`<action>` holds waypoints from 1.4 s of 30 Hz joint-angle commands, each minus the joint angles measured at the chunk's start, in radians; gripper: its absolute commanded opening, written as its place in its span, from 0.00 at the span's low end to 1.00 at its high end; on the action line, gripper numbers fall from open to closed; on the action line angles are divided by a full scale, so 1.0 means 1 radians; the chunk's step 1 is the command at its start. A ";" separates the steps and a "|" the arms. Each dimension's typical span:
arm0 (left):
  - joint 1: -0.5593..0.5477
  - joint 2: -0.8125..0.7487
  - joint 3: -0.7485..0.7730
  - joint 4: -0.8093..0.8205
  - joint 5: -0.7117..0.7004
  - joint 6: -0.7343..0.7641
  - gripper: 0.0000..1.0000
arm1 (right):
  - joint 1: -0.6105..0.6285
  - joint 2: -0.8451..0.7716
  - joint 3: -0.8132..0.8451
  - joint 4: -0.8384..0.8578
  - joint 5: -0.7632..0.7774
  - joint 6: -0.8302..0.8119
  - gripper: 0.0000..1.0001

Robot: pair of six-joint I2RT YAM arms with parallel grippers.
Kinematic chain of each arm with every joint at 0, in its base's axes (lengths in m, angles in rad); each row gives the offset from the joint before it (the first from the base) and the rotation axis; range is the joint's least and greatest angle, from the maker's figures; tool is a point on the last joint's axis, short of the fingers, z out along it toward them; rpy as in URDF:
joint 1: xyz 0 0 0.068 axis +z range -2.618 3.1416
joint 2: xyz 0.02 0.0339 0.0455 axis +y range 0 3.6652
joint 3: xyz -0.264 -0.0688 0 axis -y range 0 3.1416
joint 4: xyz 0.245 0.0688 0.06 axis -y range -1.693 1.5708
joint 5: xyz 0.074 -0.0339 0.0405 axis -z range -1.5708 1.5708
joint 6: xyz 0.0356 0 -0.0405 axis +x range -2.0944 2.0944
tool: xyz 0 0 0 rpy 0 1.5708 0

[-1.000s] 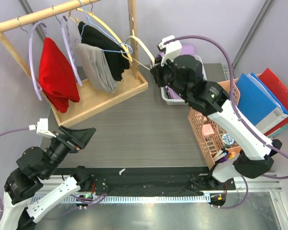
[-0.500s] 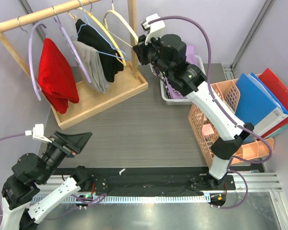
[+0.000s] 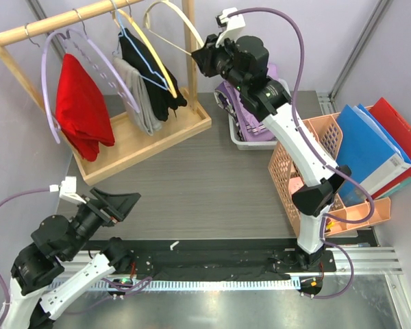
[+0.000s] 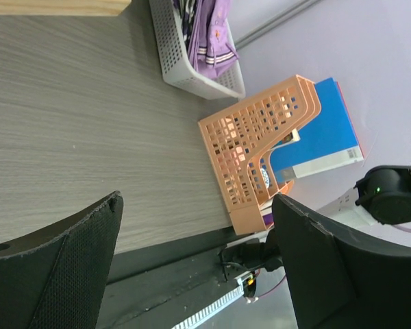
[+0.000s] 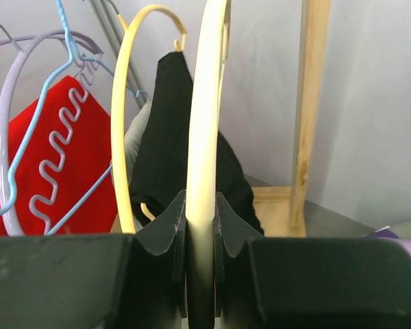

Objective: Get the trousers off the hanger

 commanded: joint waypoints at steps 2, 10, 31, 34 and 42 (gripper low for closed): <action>0.004 0.040 -0.027 0.072 0.066 -0.013 0.89 | -0.055 0.006 0.021 0.090 -0.146 0.142 0.01; 0.004 0.081 -0.041 0.121 0.107 -0.025 0.90 | -0.095 -0.033 -0.085 0.109 -0.258 0.258 0.01; 0.004 0.204 -0.171 0.312 0.240 -0.070 0.91 | -0.117 -0.357 -0.567 0.069 -0.216 0.306 1.00; 0.004 0.216 -0.232 0.395 0.271 -0.105 0.91 | -0.121 -0.435 -0.715 0.067 -0.190 0.323 1.00; 0.004 0.247 -0.421 0.742 0.371 -0.223 0.92 | -0.123 -0.685 -1.281 0.286 -0.248 0.519 1.00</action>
